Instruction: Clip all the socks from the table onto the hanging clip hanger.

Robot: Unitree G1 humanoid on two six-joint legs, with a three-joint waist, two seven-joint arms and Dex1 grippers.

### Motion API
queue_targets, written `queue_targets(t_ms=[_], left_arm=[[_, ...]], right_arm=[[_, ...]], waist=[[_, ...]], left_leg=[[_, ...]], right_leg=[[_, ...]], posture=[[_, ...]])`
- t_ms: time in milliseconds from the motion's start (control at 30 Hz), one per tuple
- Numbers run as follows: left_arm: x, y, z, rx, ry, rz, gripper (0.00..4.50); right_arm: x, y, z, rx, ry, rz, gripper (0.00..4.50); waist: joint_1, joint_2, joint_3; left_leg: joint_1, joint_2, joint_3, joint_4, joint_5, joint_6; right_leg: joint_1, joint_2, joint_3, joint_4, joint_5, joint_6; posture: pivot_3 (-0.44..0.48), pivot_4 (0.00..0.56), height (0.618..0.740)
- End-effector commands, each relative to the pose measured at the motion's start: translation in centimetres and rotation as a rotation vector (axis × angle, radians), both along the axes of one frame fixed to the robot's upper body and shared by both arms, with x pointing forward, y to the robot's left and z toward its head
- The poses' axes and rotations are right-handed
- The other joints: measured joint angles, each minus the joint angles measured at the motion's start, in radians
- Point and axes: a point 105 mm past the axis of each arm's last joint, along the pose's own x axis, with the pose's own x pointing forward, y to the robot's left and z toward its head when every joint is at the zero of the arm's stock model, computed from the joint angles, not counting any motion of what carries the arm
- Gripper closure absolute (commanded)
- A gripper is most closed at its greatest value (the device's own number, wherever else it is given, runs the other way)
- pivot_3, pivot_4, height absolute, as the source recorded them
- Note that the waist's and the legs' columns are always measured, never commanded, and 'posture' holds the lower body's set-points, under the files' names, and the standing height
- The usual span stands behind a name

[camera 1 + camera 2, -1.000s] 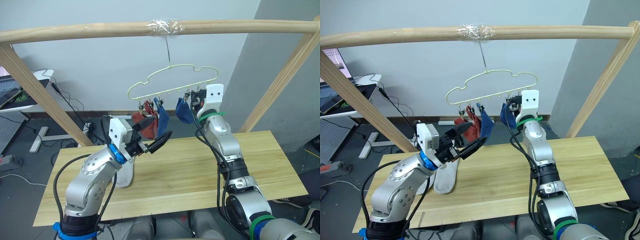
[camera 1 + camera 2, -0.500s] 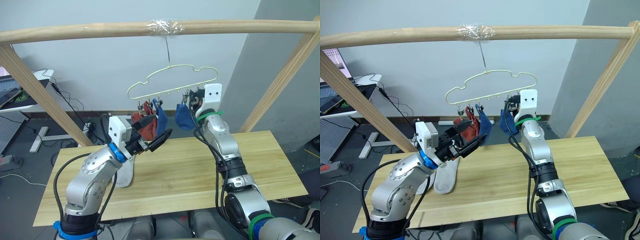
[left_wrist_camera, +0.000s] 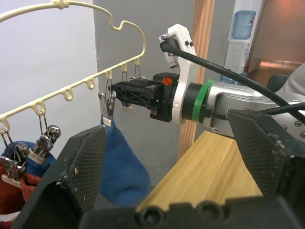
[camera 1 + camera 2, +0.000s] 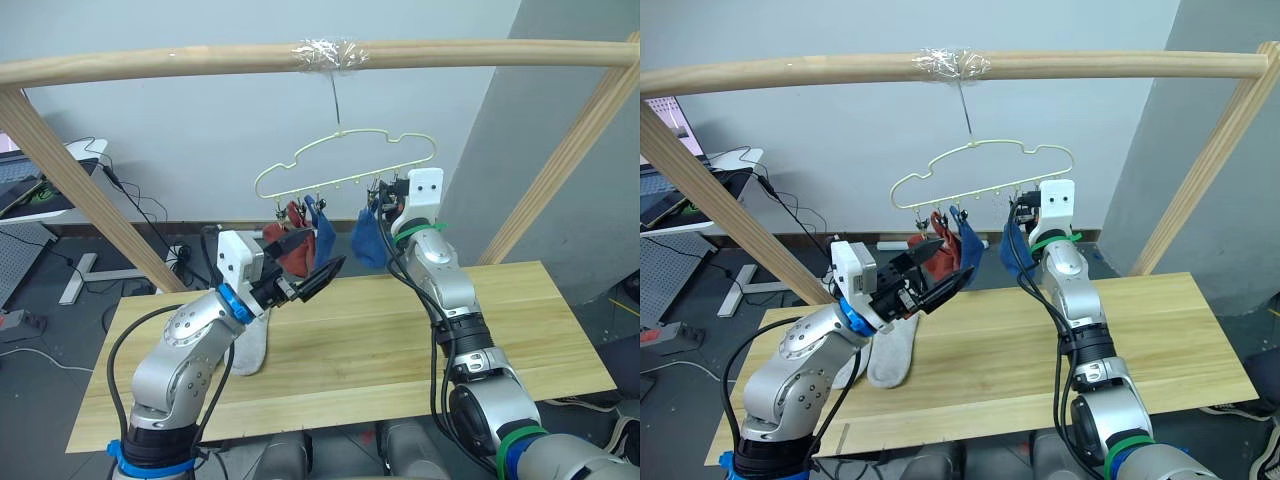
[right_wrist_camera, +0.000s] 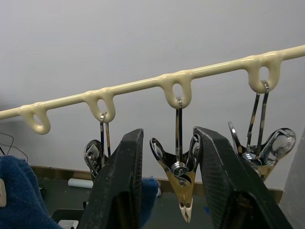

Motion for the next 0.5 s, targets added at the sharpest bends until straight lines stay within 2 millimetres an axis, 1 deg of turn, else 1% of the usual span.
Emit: queue_targets(t_ms=[33, 100, 200, 267, 400, 500], left_arm=[[-0.6, -0.6, 1.5, -0.021, -0.053, -0.03, 0.0], [-0.6, -0.6, 1.4, -0.022, -0.051, -0.029, 0.0], [-0.7, -0.7, 1.2, -0.021, -0.045, -0.031, 0.0], [-0.7, -0.7, 1.1, -0.021, -0.042, -0.031, 0.0], [-0.5, -0.6, 0.7, -0.011, -0.026, -0.021, 0.0], [0.1, 0.0, -0.8, 0.039, 0.037, 0.029, 0.0]], right_arm=[[0.0, 0.2, 2.2, 0.008, -0.076, 0.013, 2.78], [0.0, 0.2, 2.2, 0.009, -0.076, 0.012, 3.16], [0.1, 0.0, 2.2, 0.008, -0.074, 0.012, 4.0], [0.1, -0.1, 2.1, 0.008, -0.07, 0.011, 4.44], [0.1, -0.5, 2.1, 0.005, -0.067, 0.011, 4.49], [0.1, -1.0, 2.3, -0.002, -0.055, 0.02, 4.49]], waist=[[0.0, 0.0, 0.0], [0.0, 0.0, 0.0], [0.0, 0.0, 0.0], [0.0, 0.0, 0.0], [0.0, 0.0, 0.0], [0.0, 0.0, 0.0]], left_leg=[[0.0, 0.0, 0.0, 0.0, 0.0, 0.0], [0.0, 0.0, 0.0, 0.0, 0.0, 0.0], [0.0, 0.0, 0.0, 0.0, 0.0, 0.0], [0.0, 0.0, 0.0, 0.0, 0.0, 0.0], [0.0, 0.0, 0.0, 0.0, 0.0, 0.0], [0.0, 0.0, 0.0, 0.0, 0.0, 0.0]], right_leg=[[0.0, 0.0, 0.0, 0.0, 0.0, 0.0], [0.0, 0.0, 0.0, 0.0, 0.0, 0.0], [0.0, 0.0, 0.0, 0.0, 0.0, 0.0], [0.0, 0.0, 0.0, 0.0, 0.0, 0.0], [0.0, 0.0, 0.0, 0.0, 0.0, 0.0], [0.0, 0.0, 0.0, 0.0, 0.0, 0.0]], posture=[[-0.001, 0.111, 0.74], [-0.003, 0.112, 0.74], [-0.006, 0.113, 0.74], [-0.007, 0.114, 0.74], [-0.01, 0.118, 0.74], [-0.015, 0.119, 0.74]])
